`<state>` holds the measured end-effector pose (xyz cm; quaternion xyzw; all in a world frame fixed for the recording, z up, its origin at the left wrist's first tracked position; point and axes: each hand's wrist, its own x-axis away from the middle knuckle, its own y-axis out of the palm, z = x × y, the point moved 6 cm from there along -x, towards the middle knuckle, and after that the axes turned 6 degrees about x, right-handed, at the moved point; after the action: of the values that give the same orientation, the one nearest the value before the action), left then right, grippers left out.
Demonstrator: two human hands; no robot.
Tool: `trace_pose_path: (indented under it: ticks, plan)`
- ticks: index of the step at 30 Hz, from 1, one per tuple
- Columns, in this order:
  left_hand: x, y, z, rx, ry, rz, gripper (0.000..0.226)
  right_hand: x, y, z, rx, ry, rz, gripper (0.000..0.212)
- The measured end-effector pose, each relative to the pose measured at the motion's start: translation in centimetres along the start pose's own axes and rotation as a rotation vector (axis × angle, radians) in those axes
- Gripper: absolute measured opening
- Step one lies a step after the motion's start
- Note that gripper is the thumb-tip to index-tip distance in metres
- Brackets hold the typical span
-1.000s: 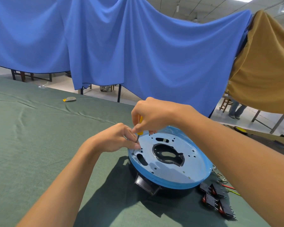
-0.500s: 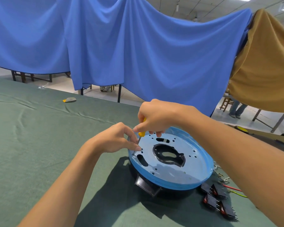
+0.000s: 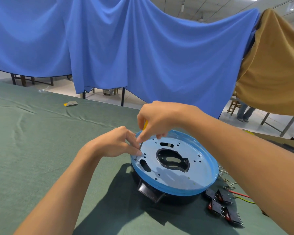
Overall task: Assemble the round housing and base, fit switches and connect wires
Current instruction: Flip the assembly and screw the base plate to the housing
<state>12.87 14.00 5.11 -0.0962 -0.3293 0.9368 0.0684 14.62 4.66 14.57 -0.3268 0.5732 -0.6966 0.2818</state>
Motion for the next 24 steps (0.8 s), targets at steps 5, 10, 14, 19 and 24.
trace_pose_path:
  ticks: [5,10,14,19,24]
  plan:
    - [0.0,0.0,-0.2,0.002,-0.026,-0.002,0.011,0.0,-0.9,-0.9,0.126,-0.070,0.129,0.020]
    - [0.1,0.2,-0.3,0.038,-0.060,0.010,0.010,-0.2,-0.3,-0.6,0.128,-0.025,0.089,0.038]
    - [0.8,-1.0,-0.6,0.166,-0.103,0.059,0.021,0.3,0.6,-0.6,0.133,-0.028,-0.017,0.032]
    - [1.4,-1.5,-2.6,0.382,-0.313,0.193,0.017,0.6,0.6,-0.8,0.023,-0.075,0.063,0.007]
    - [1.4,1.1,-3.5,0.414,-0.502,0.040,0.040,0.2,0.9,-1.1,-0.009,-0.027,0.078,0.031]
